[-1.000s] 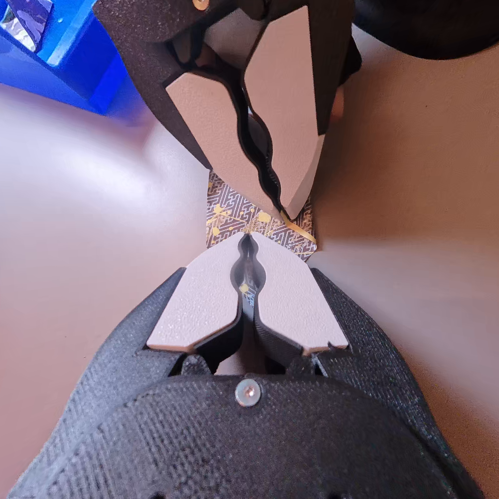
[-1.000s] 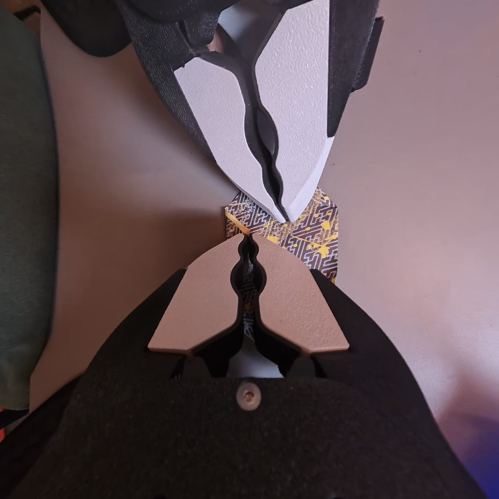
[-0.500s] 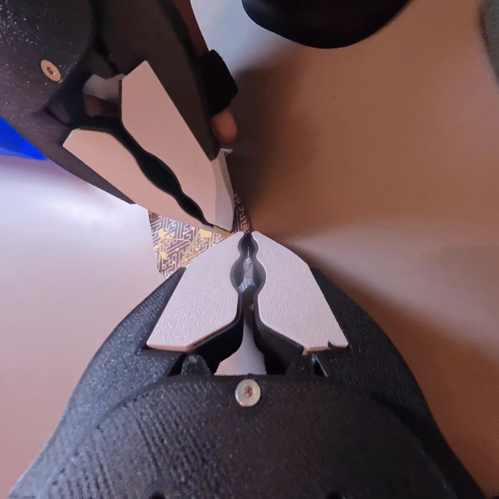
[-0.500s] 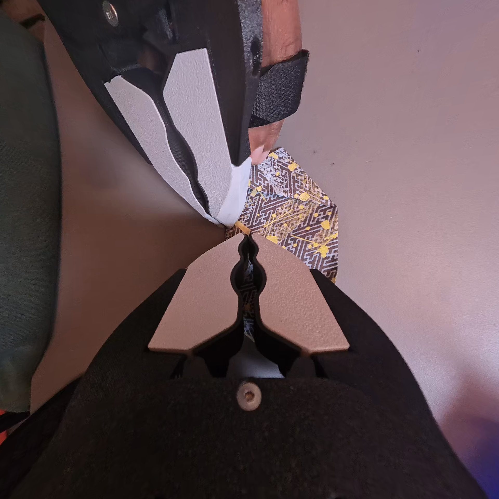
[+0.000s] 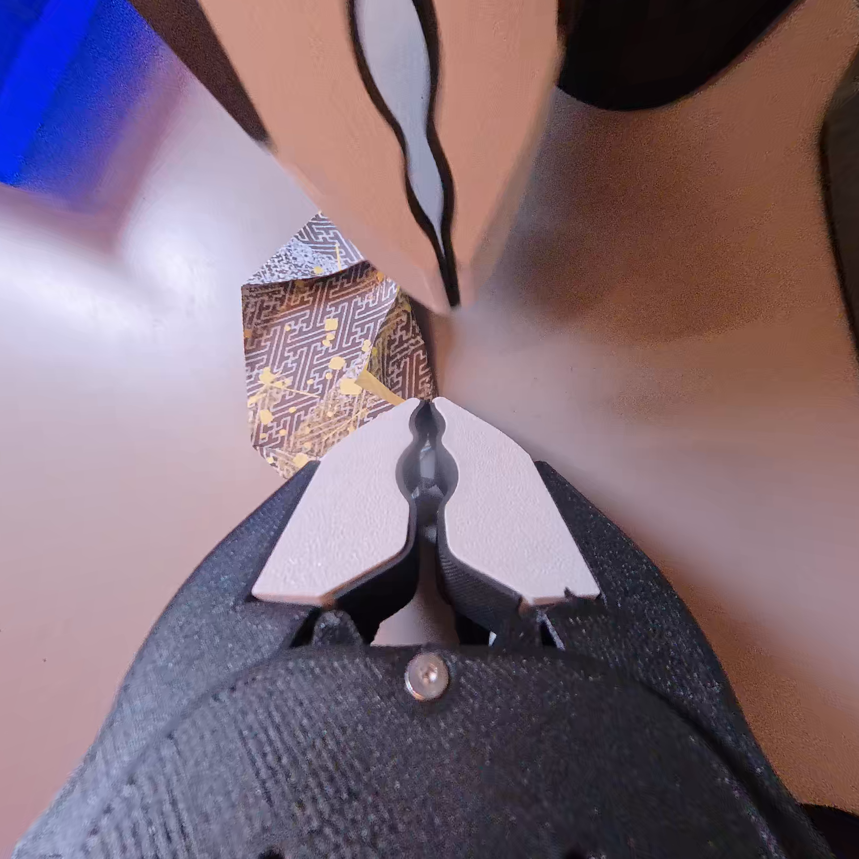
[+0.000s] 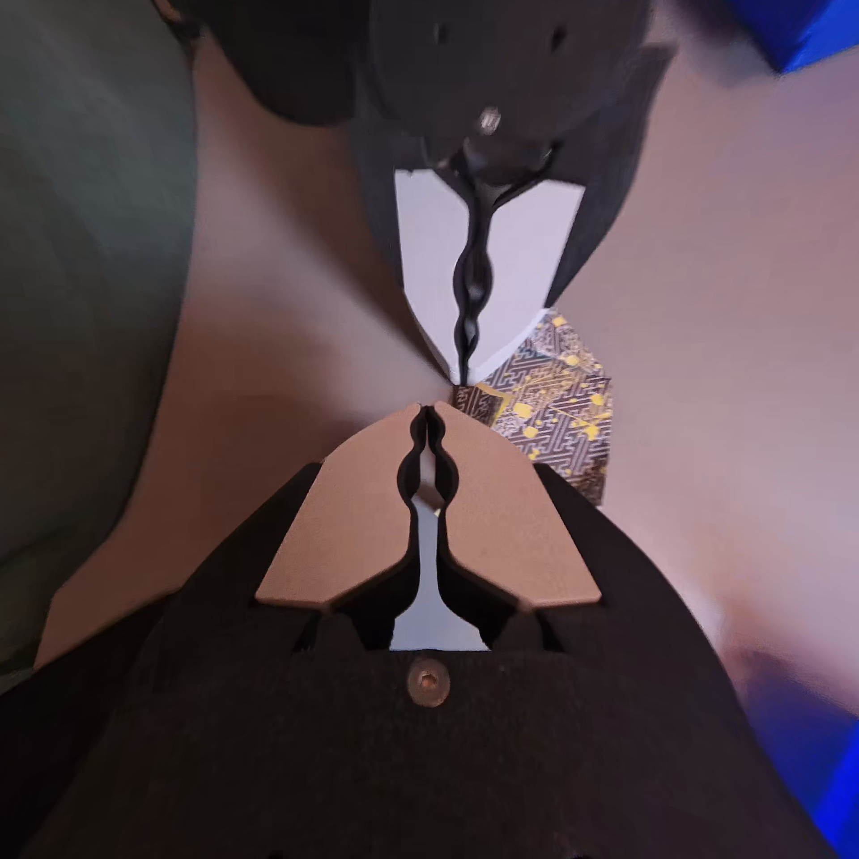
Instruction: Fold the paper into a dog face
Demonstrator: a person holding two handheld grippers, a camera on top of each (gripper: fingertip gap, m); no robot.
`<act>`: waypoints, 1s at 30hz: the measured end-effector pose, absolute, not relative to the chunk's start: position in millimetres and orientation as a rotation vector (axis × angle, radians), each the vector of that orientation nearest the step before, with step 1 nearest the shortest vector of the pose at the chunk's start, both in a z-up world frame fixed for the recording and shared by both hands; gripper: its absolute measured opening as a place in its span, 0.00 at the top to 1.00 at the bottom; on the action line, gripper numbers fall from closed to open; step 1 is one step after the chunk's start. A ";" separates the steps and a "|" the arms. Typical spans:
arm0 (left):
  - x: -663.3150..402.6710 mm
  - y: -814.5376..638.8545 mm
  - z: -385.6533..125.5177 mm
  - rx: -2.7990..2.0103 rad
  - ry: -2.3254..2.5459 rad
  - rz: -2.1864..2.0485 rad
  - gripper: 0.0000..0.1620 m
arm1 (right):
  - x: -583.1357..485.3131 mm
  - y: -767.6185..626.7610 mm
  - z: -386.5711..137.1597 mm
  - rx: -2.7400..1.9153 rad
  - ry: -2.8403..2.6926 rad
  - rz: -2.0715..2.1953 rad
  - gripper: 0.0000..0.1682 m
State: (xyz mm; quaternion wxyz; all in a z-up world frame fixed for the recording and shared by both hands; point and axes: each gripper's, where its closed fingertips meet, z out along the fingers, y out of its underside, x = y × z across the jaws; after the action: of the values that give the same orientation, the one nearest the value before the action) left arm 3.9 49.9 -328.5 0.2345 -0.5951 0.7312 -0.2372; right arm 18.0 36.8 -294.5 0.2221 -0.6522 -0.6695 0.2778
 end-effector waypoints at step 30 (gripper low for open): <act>3.1 49.9 -329.6 -1.706 1.980 -0.700 1.00 | 35.7 57.0 -329.6 -1.952 -1.791 0.635 1.00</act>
State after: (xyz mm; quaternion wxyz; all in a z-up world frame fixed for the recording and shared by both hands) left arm 3.1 49.9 -329.6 0.2165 -0.6156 0.7144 -0.2525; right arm 35.7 57.0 -329.6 0.2071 -0.7011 -0.6431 0.2280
